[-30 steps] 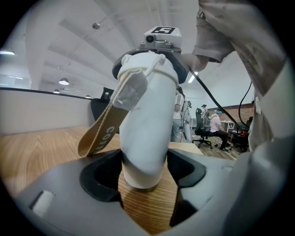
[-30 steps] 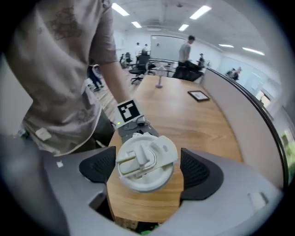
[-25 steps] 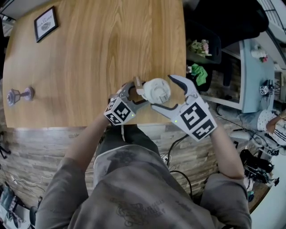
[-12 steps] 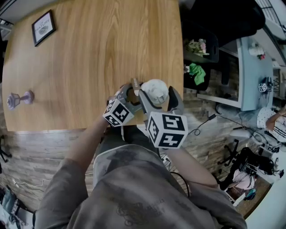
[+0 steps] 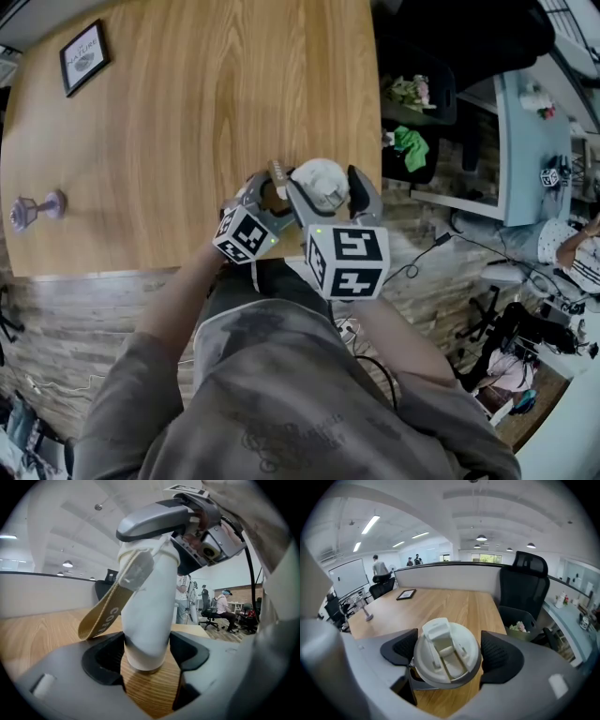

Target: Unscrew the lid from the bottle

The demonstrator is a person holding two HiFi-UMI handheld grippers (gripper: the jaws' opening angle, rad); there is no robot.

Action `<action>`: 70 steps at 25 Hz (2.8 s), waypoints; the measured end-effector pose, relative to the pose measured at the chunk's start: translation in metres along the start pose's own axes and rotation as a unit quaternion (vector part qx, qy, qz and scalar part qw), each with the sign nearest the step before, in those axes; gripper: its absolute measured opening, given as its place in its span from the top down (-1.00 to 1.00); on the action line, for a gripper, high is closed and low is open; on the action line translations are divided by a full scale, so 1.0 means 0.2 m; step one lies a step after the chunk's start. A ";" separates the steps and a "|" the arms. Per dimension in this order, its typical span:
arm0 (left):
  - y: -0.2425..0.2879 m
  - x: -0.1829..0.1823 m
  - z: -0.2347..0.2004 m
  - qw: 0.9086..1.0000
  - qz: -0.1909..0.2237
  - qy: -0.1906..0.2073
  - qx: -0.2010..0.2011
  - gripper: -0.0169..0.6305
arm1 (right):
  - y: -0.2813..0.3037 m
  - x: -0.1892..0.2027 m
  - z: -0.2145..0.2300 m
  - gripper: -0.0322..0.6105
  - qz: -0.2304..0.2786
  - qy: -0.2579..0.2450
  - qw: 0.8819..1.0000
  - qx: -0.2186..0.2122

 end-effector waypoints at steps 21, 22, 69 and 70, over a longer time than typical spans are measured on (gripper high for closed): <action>0.00 0.00 0.00 1.000 -0.006 0.022 0.011 0.02 | -0.02 0.07 -0.08 -0.43 -0.105 -0.512 0.791 -0.318; 0.00 0.00 0.00 1.000 -0.006 0.020 0.012 0.02 | -0.01 0.07 -0.08 -0.43 -0.110 -0.517 0.786 -0.320; -0.34 0.00 -0.13 0.996 -0.042 -0.072 -0.036 -0.22 | -0.21 -0.14 0.05 -0.57 -0.042 -0.288 0.913 -0.284; -0.39 -0.02 -0.15 0.995 -0.040 -0.080 -0.049 -0.22 | -0.22 -0.16 0.06 -0.57 -0.030 -0.266 0.920 -0.287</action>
Point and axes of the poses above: the fingertips, and each gripper's own axes: y forward along the fingers, z to its right, x out of its underside, the point moved 3 cm from there along -y, backward along the fingers, and after that the axes turned 10 degrees about -z, right-handed, at the moved point
